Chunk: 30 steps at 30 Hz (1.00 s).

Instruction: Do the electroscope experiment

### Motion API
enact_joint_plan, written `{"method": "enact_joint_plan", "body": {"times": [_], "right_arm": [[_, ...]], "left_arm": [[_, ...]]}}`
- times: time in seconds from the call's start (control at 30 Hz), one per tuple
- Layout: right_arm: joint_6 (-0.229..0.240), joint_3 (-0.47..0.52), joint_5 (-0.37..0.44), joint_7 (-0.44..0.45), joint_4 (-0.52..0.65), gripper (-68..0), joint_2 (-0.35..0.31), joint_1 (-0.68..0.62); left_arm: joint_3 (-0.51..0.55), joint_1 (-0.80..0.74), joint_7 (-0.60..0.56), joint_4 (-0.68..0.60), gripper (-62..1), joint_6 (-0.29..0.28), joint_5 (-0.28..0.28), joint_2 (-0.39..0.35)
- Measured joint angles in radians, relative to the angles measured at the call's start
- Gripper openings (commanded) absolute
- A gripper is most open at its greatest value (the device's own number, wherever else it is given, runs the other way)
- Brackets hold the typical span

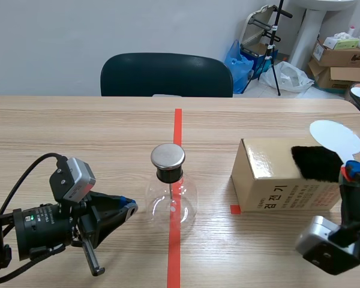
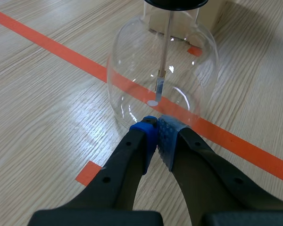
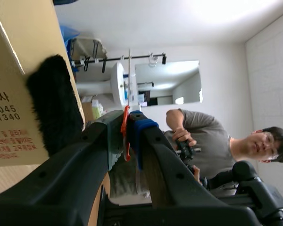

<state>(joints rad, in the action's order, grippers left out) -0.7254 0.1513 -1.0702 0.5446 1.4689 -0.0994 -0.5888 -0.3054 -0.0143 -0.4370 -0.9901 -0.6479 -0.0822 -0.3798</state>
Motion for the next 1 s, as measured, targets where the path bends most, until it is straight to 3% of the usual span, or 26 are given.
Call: {"method": "enact_joint_plan", "body": {"times": [0.17, 0.37, 0.53, 0.73, 0.87, 1.0], "right_arm": [[0.001, 0.025, 0.001, 0.051, -0.098, -66.4, 0.0, 0.048], [0.0, 0.05, 0.002, 0.09, -0.193, -66.4, 0.0, 0.124], [0.0, 0.051, 0.001, 0.099, -0.266, -66.4, -0.001, 0.158], [0.0, 0.092, -0.002, 0.135, -0.341, -66.4, -0.001, 0.18], [0.0, 0.096, -0.003, 0.133, -0.365, -66.4, -0.001, 0.182], [0.0, 0.096, -0.006, 0.111, -0.366, -66.4, -0.003, 0.181]], "left_arm": [[0.012, -0.024, -0.002, -0.001, -58.1, 0.008, 0.0, 0.0], [0.122, -0.179, -0.024, -0.077, -58.1, 0.007, -0.001, -0.004], [0.247, -0.382, -0.172, -0.275, -57.9, 0.0, -0.009, -0.021], [0.383, -0.601, -0.25, -0.619, -57.9, -0.045, -0.086, -0.025], [0.424, -0.737, -0.249, -0.79, -57.9, -0.046, -0.087, -0.023], [0.43, -0.79, -0.234, -0.853, -57.9, -0.047, -0.087, -0.022]]}}
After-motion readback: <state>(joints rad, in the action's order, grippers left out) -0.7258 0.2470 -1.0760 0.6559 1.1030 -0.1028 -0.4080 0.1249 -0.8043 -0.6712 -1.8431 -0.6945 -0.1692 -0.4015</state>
